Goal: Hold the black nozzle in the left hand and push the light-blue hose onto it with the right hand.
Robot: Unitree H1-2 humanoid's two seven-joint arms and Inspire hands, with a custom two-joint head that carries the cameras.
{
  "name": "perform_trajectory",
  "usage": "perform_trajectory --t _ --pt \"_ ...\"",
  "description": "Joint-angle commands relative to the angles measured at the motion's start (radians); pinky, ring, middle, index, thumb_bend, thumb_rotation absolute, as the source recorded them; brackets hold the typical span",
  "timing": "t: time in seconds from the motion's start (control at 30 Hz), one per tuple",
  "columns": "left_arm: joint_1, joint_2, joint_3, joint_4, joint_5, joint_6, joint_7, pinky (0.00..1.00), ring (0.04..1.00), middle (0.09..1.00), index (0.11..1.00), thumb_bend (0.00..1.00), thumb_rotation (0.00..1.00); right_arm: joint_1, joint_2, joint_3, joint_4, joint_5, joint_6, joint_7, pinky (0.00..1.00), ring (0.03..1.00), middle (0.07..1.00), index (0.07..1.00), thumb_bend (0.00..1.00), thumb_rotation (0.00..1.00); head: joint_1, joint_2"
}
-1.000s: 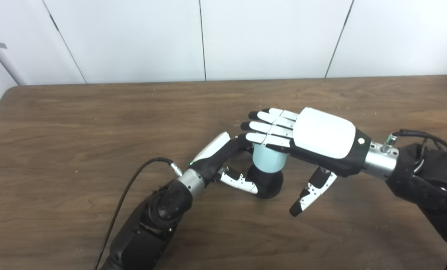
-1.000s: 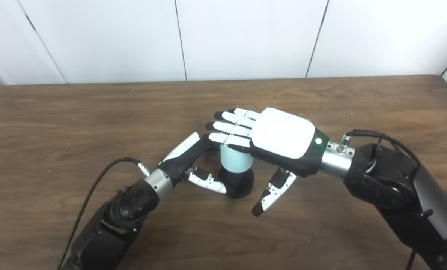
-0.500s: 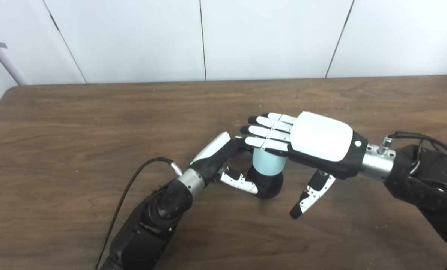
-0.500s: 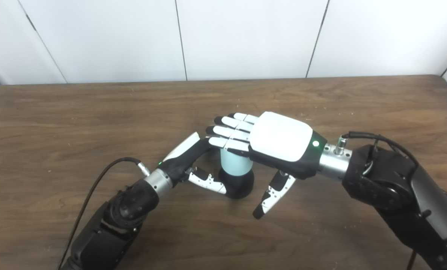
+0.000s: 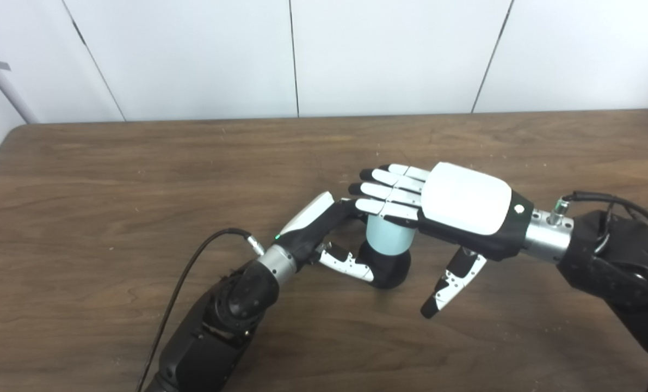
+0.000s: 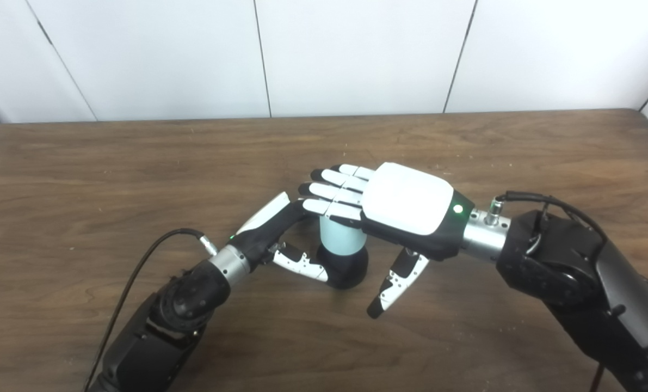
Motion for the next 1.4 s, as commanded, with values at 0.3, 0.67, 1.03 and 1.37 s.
perform_trajectory --t 0.3,0.67,1.03,1.37 --pt "0.004 0.019 -0.011 0.018 0.052 0.038 -0.014 0.9 0.789 0.643 0.487 0.51 0.08 0.102 0.034 -0.024 0.018 -0.15 -0.108 -0.133 1.0 1.0 1.0 1.0 0.86 0.62 -0.002 0.002" --pt "0.006 0.022 -0.015 0.02 0.059 0.026 -0.012 0.88 0.747 0.631 0.49 0.51 0.08 0.104 0.04 -0.026 0.048 -0.159 -0.143 -0.219 1.0 1.0 1.0 1.0 0.91 0.65 -0.001 0.001" --pt "0.008 0.022 -0.013 0.017 0.057 0.026 -0.012 0.88 0.74 0.627 0.49 0.51 0.08 0.099 0.044 -0.029 0.041 -0.177 -0.143 -0.252 1.0 1.0 1.0 1.0 0.91 0.65 -0.001 0.002" --pt "0.004 0.022 -0.014 0.028 0.057 0.02 -0.011 0.88 0.738 0.629 0.487 0.51 0.08 0.105 0.056 -0.046 0.032 -0.205 -0.143 -0.309 1.0 1.0 1.0 1.0 0.92 0.65 -0.002 0.002"
